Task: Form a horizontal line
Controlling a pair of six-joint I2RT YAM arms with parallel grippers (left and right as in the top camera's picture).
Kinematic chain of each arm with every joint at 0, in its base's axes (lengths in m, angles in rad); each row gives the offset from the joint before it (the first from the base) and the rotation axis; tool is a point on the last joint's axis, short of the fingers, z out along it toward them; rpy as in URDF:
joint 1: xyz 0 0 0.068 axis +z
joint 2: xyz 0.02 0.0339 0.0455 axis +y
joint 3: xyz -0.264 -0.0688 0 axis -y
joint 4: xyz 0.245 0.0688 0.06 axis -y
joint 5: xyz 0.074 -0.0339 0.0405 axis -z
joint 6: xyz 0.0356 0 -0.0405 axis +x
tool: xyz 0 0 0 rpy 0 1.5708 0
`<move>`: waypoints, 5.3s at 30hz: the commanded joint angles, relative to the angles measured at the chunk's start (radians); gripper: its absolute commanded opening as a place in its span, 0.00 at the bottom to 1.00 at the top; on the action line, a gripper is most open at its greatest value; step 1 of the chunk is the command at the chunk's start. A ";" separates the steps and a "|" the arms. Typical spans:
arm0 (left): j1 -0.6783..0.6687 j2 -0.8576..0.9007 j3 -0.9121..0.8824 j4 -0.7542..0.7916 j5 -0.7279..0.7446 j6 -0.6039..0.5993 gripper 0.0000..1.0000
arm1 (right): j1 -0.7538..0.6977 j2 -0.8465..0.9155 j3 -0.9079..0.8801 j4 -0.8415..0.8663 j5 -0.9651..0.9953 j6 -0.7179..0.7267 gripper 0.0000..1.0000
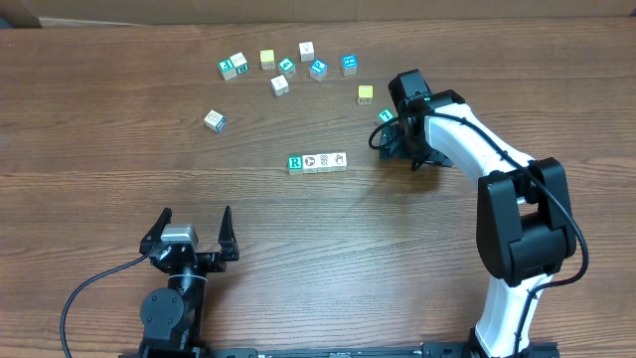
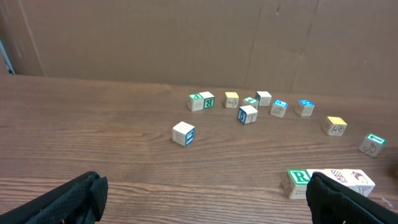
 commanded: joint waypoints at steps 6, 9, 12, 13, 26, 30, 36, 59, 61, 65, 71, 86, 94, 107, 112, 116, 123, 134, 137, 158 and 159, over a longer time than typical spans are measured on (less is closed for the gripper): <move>0.012 -0.011 -0.004 0.001 0.012 0.030 1.00 | -0.006 -0.036 0.020 0.004 0.010 0.000 1.00; 0.012 -0.011 -0.004 0.001 0.012 0.031 1.00 | -0.006 -0.036 0.020 0.004 0.010 0.000 1.00; 0.012 -0.011 -0.004 0.001 0.012 0.030 1.00 | -0.006 -0.036 0.020 0.004 0.010 0.000 1.00; 0.012 -0.011 -0.004 0.001 0.012 0.031 1.00 | -0.006 -0.036 0.020 0.004 0.010 0.000 1.00; 0.012 -0.011 -0.004 0.001 0.012 0.031 0.99 | -0.006 -0.036 0.020 0.004 0.010 0.000 1.00; 0.012 -0.011 -0.004 0.001 0.012 0.031 1.00 | -0.006 -0.036 0.020 0.004 0.010 0.000 1.00; 0.012 -0.011 -0.004 0.001 0.012 0.030 1.00 | -0.006 -0.036 0.020 0.004 0.012 0.000 1.00; 0.012 -0.011 -0.004 0.001 0.012 0.030 1.00 | -0.018 -0.298 0.016 -0.019 -0.015 -0.004 1.00; 0.012 -0.011 -0.004 0.001 0.012 0.031 1.00 | -0.019 -0.332 -0.002 -0.012 -0.017 -0.004 1.00; 0.012 -0.011 -0.004 0.001 0.012 0.031 0.99 | -0.019 -0.420 -0.084 0.059 -0.016 -0.004 1.00; 0.012 -0.011 -0.004 0.001 0.012 0.031 1.00 | -0.019 -0.556 -0.229 0.164 -0.024 -0.035 1.00; 0.012 -0.011 -0.004 0.001 0.012 0.031 1.00 | -0.029 -0.908 -0.624 0.278 -0.019 -0.084 1.00; 0.012 -0.011 -0.004 0.001 0.012 0.031 0.99 | -0.033 -1.104 -0.883 0.543 -0.021 -0.084 1.00; 0.012 -0.011 -0.004 0.001 0.012 0.030 1.00 | -0.126 -1.373 -1.094 0.869 -0.186 -0.141 1.00; 0.012 -0.011 -0.004 0.001 0.012 0.031 1.00 | -0.158 -1.495 -1.197 0.990 -0.187 -0.159 1.00; 0.012 -0.011 -0.004 0.001 0.012 0.031 1.00 | -0.172 -1.572 -1.264 1.055 -0.187 -0.158 1.00; 0.012 -0.011 -0.004 0.001 0.012 0.031 1.00 | -0.192 -1.717 -1.352 1.069 -0.187 -0.159 1.00; 0.012 -0.011 -0.004 0.001 0.012 0.031 1.00 | -0.211 -1.889 -1.464 1.042 -0.183 -0.158 1.00; 0.012 -0.011 -0.004 0.001 0.012 0.031 1.00 | -0.211 -1.926 -1.464 0.987 -0.183 -0.159 1.00; 0.012 -0.011 -0.004 0.001 0.012 0.030 1.00 | -0.224 -2.057 -1.464 0.814 -0.201 -0.268 1.00; 0.012 -0.011 -0.004 0.001 0.012 0.031 0.99 | -0.224 -2.057 -1.464 0.814 -0.201 -0.267 1.00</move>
